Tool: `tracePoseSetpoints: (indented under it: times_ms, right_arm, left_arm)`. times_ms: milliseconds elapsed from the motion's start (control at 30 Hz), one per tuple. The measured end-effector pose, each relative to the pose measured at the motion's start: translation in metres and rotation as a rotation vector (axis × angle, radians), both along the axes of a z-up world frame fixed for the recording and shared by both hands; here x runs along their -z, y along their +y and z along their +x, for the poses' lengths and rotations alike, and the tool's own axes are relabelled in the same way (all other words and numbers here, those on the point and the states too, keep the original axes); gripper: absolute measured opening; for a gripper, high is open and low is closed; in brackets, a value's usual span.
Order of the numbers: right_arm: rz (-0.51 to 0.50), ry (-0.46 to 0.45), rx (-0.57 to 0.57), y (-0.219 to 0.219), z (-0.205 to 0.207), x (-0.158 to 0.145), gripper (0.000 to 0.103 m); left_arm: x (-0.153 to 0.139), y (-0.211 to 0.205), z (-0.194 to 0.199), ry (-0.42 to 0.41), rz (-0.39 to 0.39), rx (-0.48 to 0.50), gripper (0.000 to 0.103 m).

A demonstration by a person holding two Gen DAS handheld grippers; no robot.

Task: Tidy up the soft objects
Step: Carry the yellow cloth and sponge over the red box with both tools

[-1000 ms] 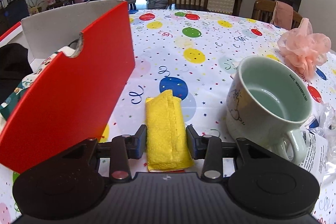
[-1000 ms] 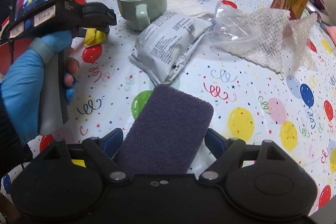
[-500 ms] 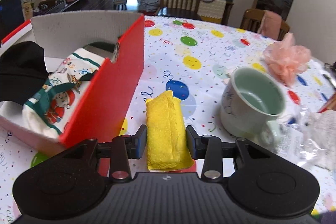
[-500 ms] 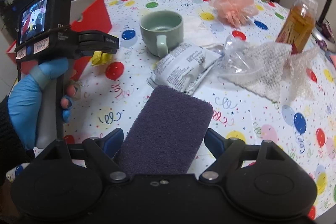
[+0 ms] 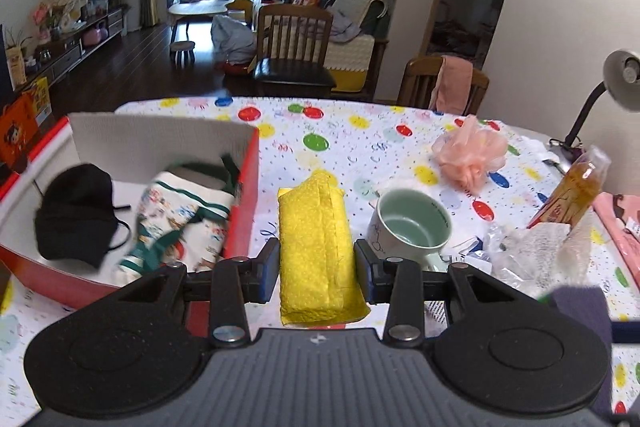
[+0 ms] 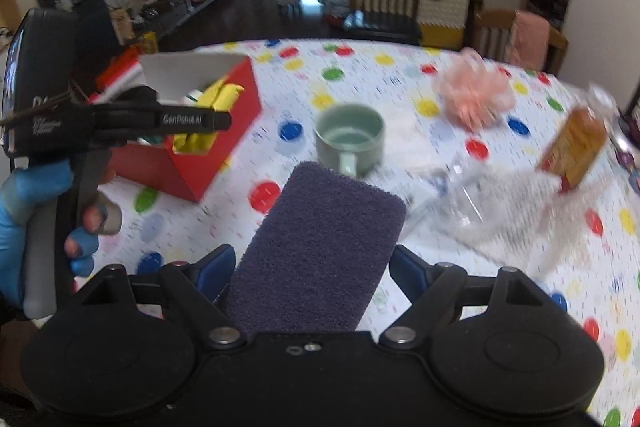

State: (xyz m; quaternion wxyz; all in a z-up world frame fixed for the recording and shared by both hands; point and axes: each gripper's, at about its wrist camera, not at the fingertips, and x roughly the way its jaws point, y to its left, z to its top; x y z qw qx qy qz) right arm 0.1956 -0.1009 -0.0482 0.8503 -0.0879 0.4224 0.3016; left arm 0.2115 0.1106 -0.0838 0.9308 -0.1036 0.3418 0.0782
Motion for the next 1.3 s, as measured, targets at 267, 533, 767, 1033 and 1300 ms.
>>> tracePoseSetpoints:
  times_ms: [267,533,767,1033,1300]
  right_arm:
    - [0.038,-0.067,-0.109,0.038,0.009,-0.028,0.083]
    - [0.049,-0.097,-0.208,0.096,0.018,-0.038,0.083]
    - [0.027,-0.127,-0.278,0.155,0.023,-0.037,0.083]
    - [-0.015,-0.149,-0.285,0.210,0.038,-0.025,0.083]
    - [-0.079,-0.126,-0.274,0.252,0.060,0.005,0.083]
  left_arm:
    - [-0.036,0.033,-0.031,-0.003,0.026,0.006,0.039]
    - [-0.055,0.079,-0.054,-0.003,0.052,-0.040,0.039]
    - [-0.059,0.125,-0.061,0.025,0.068,-0.063,0.039]
    - [-0.050,0.168,-0.057,0.068,0.110,-0.057,0.038]
    - [-0.035,0.198,-0.039,0.094,0.143,-0.030,0.038]
